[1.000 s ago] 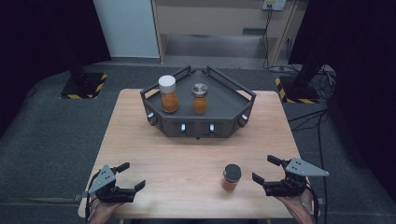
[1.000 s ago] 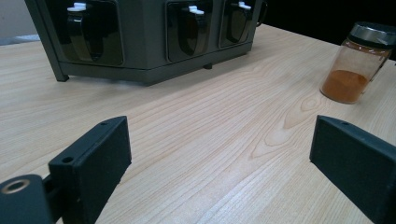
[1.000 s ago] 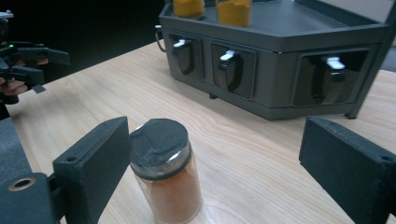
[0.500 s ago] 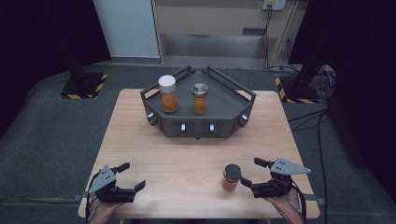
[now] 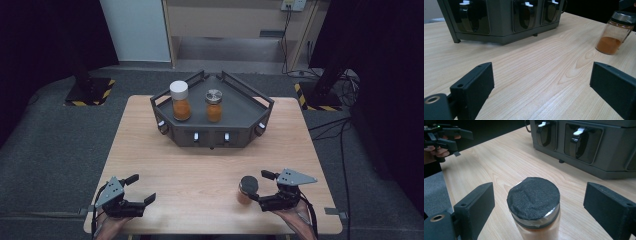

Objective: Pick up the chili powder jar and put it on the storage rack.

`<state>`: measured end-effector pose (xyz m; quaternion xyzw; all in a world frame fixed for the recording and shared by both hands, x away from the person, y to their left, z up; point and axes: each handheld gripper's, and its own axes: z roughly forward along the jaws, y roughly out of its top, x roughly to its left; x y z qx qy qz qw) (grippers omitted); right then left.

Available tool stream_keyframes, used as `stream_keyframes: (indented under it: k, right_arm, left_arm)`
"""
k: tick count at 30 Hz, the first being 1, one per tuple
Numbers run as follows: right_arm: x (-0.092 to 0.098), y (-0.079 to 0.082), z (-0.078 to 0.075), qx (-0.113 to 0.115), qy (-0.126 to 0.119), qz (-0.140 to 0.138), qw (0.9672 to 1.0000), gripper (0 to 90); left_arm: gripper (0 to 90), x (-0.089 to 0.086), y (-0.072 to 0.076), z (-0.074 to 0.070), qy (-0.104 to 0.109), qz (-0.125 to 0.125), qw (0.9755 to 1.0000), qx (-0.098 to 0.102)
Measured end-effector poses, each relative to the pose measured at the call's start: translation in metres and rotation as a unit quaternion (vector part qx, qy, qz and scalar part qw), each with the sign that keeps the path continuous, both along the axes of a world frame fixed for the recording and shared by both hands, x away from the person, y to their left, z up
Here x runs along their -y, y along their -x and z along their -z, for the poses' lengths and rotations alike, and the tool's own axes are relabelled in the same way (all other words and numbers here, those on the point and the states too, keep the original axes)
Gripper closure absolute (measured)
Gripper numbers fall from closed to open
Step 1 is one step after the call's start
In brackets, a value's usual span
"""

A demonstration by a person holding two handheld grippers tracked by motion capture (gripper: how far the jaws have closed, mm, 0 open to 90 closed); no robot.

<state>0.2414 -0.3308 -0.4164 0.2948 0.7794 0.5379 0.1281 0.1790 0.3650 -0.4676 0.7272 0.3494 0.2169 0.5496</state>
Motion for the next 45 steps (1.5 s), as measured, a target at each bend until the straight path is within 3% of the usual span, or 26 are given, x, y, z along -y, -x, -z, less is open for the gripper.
stream_keyframes:
  k: [16, 30, 39, 45]
  right_arm:
    - [-0.016, -0.01, 0.014, -0.014, 0.014, -0.008, 0.9998, 15.7]
    - [-0.025, -0.011, 0.019, 0.007, 0.027, -0.011, 0.9996, 31.6]
    - [-0.029, -0.005, 0.017, 0.022, 0.039, -0.004, 0.999, 34.0]
    - [-0.027, -0.006, 0.017, 0.017, 0.032, -0.003, 0.9993, 34.6]
  left_arm:
    - [4.4, 0.0, 0.0, 0.0, 0.0, 0.001, 1.0, 0.0]
    - [4.4, 0.0, 0.0, 0.0, -0.001, 0.001, 1.0, 0.0]
    - [4.5, 0.001, 0.0, 0.0, -0.003, 0.002, 1.0, 0.0]
    - [4.5, 0.001, 0.0, 0.0, -0.002, 0.002, 1.0, 0.0]
